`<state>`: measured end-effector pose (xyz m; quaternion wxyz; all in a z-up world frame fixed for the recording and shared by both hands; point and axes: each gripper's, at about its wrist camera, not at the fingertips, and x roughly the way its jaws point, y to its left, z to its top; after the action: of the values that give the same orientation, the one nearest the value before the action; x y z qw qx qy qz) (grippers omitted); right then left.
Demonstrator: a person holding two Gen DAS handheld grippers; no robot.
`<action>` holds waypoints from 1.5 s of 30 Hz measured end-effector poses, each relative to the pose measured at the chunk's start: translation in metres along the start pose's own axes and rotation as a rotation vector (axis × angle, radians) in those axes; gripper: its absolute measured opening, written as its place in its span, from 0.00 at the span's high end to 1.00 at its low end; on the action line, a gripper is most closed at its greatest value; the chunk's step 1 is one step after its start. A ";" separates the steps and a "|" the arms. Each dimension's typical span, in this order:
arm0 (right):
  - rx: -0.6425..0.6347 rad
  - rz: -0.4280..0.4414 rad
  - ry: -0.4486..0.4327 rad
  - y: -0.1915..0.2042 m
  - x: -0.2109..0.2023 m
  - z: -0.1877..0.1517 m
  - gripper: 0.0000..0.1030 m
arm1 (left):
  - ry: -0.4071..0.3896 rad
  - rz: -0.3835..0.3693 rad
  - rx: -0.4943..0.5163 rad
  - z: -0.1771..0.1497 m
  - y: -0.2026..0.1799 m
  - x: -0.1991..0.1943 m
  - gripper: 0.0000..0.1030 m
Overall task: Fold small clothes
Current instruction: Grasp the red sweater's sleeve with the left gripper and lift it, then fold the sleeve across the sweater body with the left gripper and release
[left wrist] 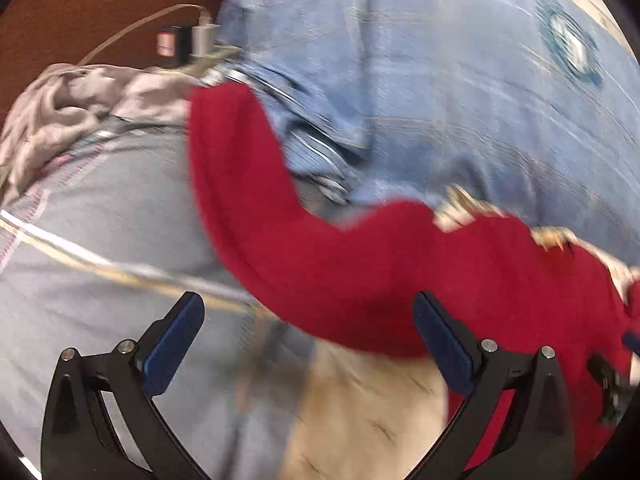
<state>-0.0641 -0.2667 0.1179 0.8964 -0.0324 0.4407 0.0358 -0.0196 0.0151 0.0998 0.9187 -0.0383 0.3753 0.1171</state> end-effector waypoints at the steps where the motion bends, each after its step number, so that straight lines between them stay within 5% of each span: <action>1: -0.009 -0.005 -0.007 0.002 0.001 0.001 0.01 | -0.003 0.012 -0.013 0.007 0.007 0.005 0.00; 7: -0.030 0.021 0.003 0.008 0.005 0.006 0.01 | -0.030 0.111 -0.087 0.050 0.051 0.038 0.00; 13: 0.001 0.071 0.027 0.005 0.012 0.005 0.01 | -0.038 0.118 -0.114 0.085 0.066 0.075 0.00; 16: 0.015 0.087 0.035 0.005 0.016 0.005 0.01 | -0.040 0.122 -0.087 0.094 0.061 0.086 0.11; 17: 0.019 0.096 0.040 0.005 0.016 0.004 0.01 | -0.051 0.129 -0.067 0.095 0.059 0.089 0.28; 18: 0.016 0.096 0.044 0.005 0.017 0.004 0.01 | -0.051 0.129 -0.049 0.096 0.057 0.092 0.65; 19: 0.013 0.089 0.042 0.005 0.018 0.003 0.01 | -0.030 0.126 -0.038 0.099 0.056 0.098 0.85; 20: 0.021 0.099 0.044 0.005 0.017 0.004 0.01 | 0.010 0.095 -0.063 0.100 0.061 0.102 0.94; 23: 0.025 0.106 0.043 0.001 0.015 0.003 0.01 | 0.003 0.013 -0.148 0.098 0.077 0.087 0.94; 32: 0.105 0.084 0.033 -0.033 0.003 0.000 0.01 | -0.150 -0.130 -0.061 0.119 0.058 -0.013 0.94; 39: 0.175 0.039 0.021 -0.073 -0.005 -0.010 0.01 | -0.198 -0.358 0.114 0.103 -0.041 -0.074 0.94; 45: 0.273 -0.011 -0.019 -0.123 -0.010 -0.035 0.01 | -0.059 -0.549 0.239 0.045 -0.165 -0.061 0.94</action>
<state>-0.0865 -0.3921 0.1077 0.8967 0.0879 0.4329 -0.0290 0.0095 -0.1494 0.1714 0.9245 -0.0263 0.3350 -0.1797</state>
